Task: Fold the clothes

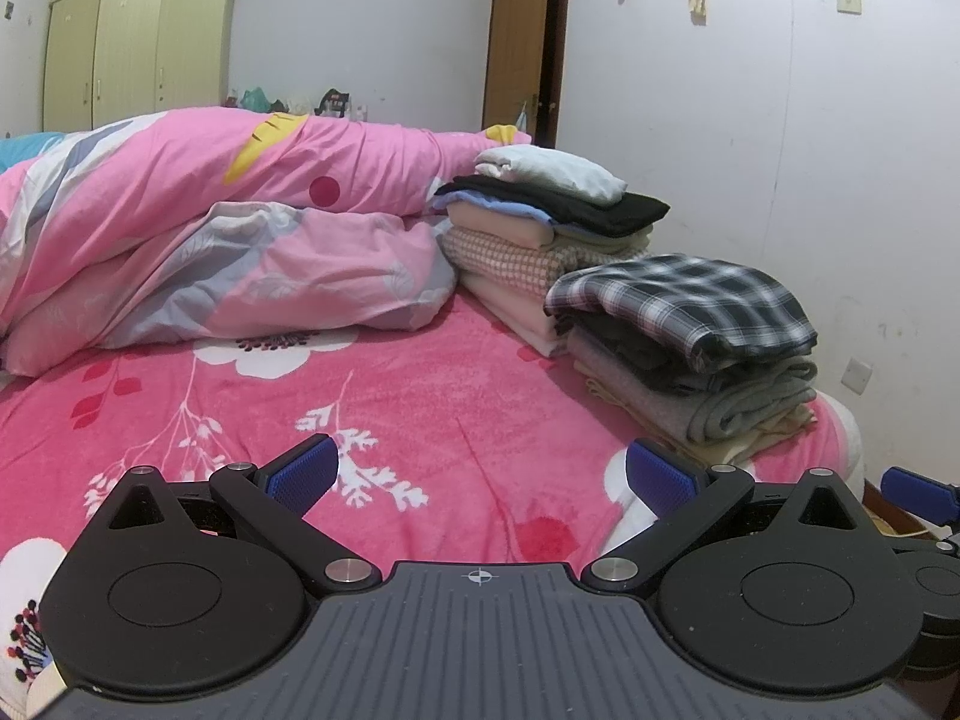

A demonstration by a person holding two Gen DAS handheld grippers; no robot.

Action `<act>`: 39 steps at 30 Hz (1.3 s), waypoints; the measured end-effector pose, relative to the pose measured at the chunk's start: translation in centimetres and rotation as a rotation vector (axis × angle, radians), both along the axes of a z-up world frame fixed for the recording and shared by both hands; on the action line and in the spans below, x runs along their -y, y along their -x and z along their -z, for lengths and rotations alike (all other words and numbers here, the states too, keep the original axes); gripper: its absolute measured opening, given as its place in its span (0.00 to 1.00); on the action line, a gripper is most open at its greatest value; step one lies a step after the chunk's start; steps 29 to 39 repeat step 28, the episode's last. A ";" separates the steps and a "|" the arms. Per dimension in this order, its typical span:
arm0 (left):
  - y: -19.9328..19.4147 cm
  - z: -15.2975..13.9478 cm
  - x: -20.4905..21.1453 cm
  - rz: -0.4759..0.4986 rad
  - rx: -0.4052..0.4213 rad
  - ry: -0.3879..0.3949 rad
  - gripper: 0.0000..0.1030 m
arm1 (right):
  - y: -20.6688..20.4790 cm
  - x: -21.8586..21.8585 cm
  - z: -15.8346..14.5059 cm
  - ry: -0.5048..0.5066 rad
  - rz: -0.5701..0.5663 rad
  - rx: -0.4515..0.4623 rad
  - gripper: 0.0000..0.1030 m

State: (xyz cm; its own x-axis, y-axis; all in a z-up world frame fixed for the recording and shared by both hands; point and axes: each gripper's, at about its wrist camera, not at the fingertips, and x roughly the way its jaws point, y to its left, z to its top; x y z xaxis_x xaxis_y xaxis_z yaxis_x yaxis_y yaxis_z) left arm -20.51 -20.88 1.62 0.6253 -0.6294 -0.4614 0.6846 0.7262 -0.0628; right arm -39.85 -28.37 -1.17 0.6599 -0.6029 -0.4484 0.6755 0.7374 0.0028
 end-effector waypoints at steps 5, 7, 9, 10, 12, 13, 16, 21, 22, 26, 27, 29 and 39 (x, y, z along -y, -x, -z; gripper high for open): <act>0.1 0.1 0.0 0.002 0.000 -0.005 1.00 | 0.0 0.0 0.1 -0.002 0.000 -0.002 1.00; 0.1 0.1 0.0 0.001 -0.001 -0.006 1.00 | 0.0 0.0 0.1 -0.004 -0.001 -0.003 1.00; 0.1 0.1 0.1 -0.001 -0.002 -0.006 1.00 | 0.1 -0.1 0.1 -0.003 -0.001 -0.002 1.00; 0.1 0.1 0.1 -0.002 -0.003 -0.007 1.00 | 0.1 -0.1 0.1 -0.002 -0.002 -0.002 1.00; 0.1 0.1 0.1 -0.002 -0.004 -0.009 1.00 | 0.1 -0.2 0.1 -0.003 -0.002 -0.003 1.00; 0.1 0.1 0.1 -0.001 -0.004 -0.009 1.00 | 0.1 -0.2 0.1 -0.003 -0.001 -0.003 1.00; 0.1 0.1 0.1 -0.001 -0.003 -0.009 1.00 | 0.1 -0.1 0.1 -0.004 -0.002 -0.003 1.00; 0.2 0.0 0.0 -0.001 -0.003 -0.008 1.00 | 0.2 -0.2 0.1 -0.003 -0.001 -0.003 1.00; 0.2 0.0 0.0 -0.002 -0.002 -0.007 1.00 | 0.2 -0.2 0.1 -0.002 -0.001 -0.003 1.00; 0.2 0.0 -0.1 -0.003 -0.001 -0.006 1.00 | 0.2 -0.3 0.0 0.000 -0.001 -0.001 1.00; 0.2 0.0 -0.1 -0.004 0.000 -0.006 1.00 | 0.2 -0.3 0.0 0.000 -0.001 -0.001 1.00; 0.2 0.0 -0.1 -0.004 0.001 -0.006 1.00 | 0.1 -0.3 0.0 0.000 -0.002 -0.001 1.00; 0.2 0.0 -0.1 -0.004 0.001 -0.006 1.00 | 0.1 -0.3 0.0 0.000 -0.002 -0.001 1.00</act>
